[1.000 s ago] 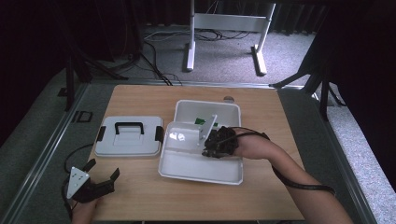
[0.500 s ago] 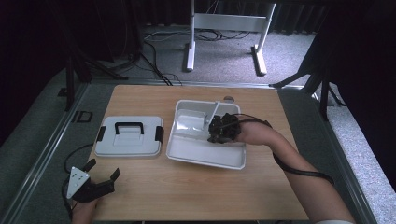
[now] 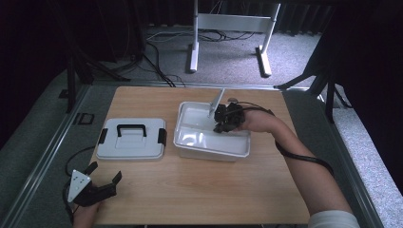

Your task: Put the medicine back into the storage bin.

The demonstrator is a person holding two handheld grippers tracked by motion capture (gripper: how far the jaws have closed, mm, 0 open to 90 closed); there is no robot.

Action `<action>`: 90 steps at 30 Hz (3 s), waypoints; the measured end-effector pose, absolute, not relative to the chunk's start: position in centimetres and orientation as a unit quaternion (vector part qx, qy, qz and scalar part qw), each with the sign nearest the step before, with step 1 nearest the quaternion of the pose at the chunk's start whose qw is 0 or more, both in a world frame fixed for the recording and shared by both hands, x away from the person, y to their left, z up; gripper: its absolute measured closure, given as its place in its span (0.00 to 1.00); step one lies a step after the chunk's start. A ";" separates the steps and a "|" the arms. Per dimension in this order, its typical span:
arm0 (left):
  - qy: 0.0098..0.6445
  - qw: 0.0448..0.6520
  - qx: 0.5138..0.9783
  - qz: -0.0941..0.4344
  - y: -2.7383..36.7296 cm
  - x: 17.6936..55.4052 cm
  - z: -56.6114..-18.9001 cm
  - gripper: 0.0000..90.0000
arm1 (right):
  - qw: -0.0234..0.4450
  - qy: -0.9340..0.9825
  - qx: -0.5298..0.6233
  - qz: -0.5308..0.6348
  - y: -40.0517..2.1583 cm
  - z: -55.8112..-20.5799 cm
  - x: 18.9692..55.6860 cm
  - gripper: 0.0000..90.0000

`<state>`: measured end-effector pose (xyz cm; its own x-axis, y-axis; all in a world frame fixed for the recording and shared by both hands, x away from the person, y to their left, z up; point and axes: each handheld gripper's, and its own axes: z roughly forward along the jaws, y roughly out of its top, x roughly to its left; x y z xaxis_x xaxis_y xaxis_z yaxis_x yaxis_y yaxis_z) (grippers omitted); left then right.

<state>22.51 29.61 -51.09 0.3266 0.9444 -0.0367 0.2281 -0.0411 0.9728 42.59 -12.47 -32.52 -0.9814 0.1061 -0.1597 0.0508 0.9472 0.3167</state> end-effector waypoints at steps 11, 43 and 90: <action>0.464 0.514 0.632 0.348 29.6 22.5 -51.1 0.02 | 0.082 0.986 0.041 0.140 -11.8 -32.9 45.0 0.99; 0.465 0.514 0.632 0.347 29.6 22.5 -51.1 0.02 | 0.067 0.990 0.029 0.124 -11.3 -33.9 47.1 0.98; 0.464 0.522 0.655 0.287 30.5 22.2 -50.4 0.02 | 0.085 0.935 0.131 0.317 -17.5 -33.5 42.8 0.14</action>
